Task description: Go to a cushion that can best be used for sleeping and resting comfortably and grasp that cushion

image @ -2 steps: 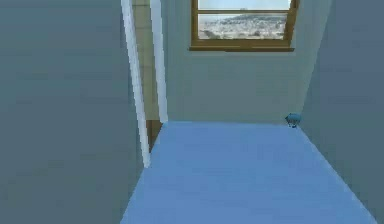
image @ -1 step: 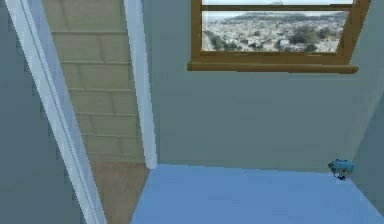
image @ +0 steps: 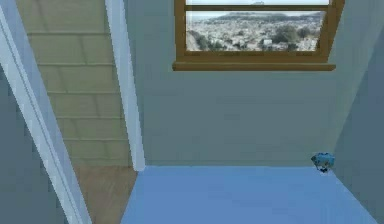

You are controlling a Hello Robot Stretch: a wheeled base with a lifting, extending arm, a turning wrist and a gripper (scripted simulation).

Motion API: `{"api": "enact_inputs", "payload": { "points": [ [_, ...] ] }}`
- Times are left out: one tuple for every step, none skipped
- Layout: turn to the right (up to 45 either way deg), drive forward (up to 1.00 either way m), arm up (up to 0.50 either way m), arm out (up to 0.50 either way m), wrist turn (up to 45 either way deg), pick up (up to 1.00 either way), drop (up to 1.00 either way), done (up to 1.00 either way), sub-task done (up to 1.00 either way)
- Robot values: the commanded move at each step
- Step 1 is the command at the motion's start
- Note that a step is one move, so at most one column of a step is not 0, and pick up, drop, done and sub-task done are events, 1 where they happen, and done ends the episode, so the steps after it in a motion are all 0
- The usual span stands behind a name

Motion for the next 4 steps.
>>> {"api": "enact_inputs", "payload": {
  "points": [
    [0.0,1.00,0.00,0.00,0.0,0.00,0.00,0.00,0.00],
    [9.0,0.00,0.00,0.00,0.0,0.00,0.00,0.00,0.00],
    [3.0,0.00,0.00,0.00,0.0,0.00,0.00,0.00,0.00],
    [0.0,0.05,0.00,0.00,0.0,0.00,0.00,0.00,0.00]
  ]
}}
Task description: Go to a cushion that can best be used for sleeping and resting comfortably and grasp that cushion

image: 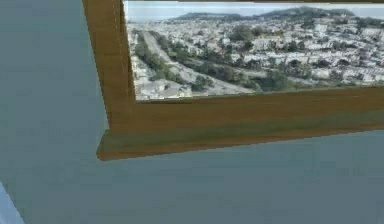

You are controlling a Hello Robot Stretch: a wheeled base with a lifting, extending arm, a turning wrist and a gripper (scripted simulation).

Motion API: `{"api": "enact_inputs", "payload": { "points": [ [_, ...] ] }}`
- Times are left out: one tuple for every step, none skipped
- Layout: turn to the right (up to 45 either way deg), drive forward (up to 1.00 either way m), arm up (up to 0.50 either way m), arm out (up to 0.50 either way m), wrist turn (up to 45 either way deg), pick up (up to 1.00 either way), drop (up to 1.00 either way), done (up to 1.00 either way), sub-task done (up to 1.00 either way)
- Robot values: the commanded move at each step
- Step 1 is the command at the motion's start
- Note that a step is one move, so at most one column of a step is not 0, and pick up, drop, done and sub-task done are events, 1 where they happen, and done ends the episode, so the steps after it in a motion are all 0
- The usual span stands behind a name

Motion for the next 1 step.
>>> {"api": "enact_inputs", "payload": {
  "points": [
    [-45.0,0.00,0.00,0.00,0.0,0.00,0.00,0.00,0.00]
  ]
}}
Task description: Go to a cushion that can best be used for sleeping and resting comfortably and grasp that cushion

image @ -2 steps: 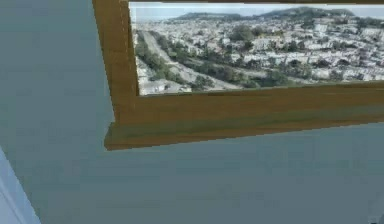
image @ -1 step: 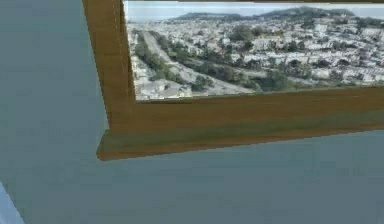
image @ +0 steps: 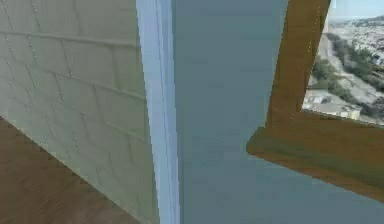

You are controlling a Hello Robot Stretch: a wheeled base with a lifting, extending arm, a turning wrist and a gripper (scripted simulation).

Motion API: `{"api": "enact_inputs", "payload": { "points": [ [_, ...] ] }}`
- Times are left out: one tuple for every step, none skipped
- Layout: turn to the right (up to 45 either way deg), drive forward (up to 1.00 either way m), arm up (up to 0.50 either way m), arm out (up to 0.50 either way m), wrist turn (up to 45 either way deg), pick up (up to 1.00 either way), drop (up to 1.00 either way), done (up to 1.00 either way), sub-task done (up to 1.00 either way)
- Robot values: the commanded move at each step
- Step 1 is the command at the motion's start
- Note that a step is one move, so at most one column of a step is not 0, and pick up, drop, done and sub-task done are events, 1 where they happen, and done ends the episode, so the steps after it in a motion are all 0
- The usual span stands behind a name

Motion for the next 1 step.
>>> {"api": "enact_inputs", "payload": {
  "points": [
    [-45.0,0.00,0.00,0.00,0.0,0.00,0.00,0.00,0.00]
  ]
}}
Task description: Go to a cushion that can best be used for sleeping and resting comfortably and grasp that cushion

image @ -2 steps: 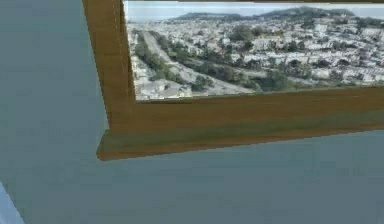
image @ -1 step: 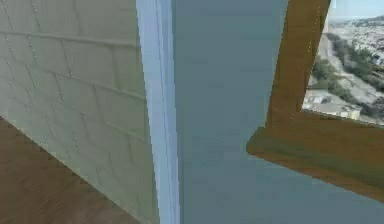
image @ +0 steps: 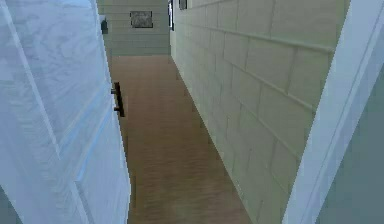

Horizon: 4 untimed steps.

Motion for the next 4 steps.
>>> {"api": "enact_inputs", "payload": {
  "points": [
    [-6.0,0.00,0.00,0.00,0.0,0.00,0.00,0.00,0.00],
    [-3.0,0.00,0.00,0.00,0.0,0.00,0.00,0.00,0.00],
    [0.0,1.00,0.00,0.00,0.0,0.00,0.00,0.00,0.00],
    [0.0,0.30,0.00,0.00,0.0,0.00,0.00,0.00,0.00]
  ]
}}
